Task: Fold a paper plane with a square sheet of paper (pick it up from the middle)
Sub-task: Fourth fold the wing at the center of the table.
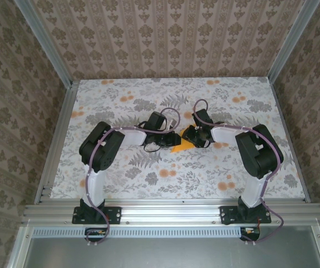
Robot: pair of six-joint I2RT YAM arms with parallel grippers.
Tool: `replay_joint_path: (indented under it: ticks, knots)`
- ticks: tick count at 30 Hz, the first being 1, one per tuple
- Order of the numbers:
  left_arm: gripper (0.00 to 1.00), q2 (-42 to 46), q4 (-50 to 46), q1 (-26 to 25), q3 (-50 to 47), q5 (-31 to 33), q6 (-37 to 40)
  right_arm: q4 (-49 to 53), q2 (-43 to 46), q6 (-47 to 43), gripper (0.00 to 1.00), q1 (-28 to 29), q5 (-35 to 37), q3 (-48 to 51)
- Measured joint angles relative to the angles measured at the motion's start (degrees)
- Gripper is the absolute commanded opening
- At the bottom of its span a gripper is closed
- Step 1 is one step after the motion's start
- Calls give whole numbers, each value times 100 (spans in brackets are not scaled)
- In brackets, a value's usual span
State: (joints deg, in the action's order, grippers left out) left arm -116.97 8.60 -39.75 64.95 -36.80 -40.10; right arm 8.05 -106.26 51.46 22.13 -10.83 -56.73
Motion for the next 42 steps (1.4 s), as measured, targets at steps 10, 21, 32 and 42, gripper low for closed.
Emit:
replay_joint_path:
  ticks: [10,21,32,42]
  knots:
    - [22,-24,-9,-50,17,15,70,-42,0,2,38,-11,7,15]
    - [28,693,9,-28,-557,225,153,55,-35,201,38,11,125,-70]
    - [31,1290,-173,-299,-1093,1272,984,195,-85,509,39,22,190,-179]
    - [32,1178,-671,-710,-748,2061,1788,197,-87,579,39,22,205,-184]
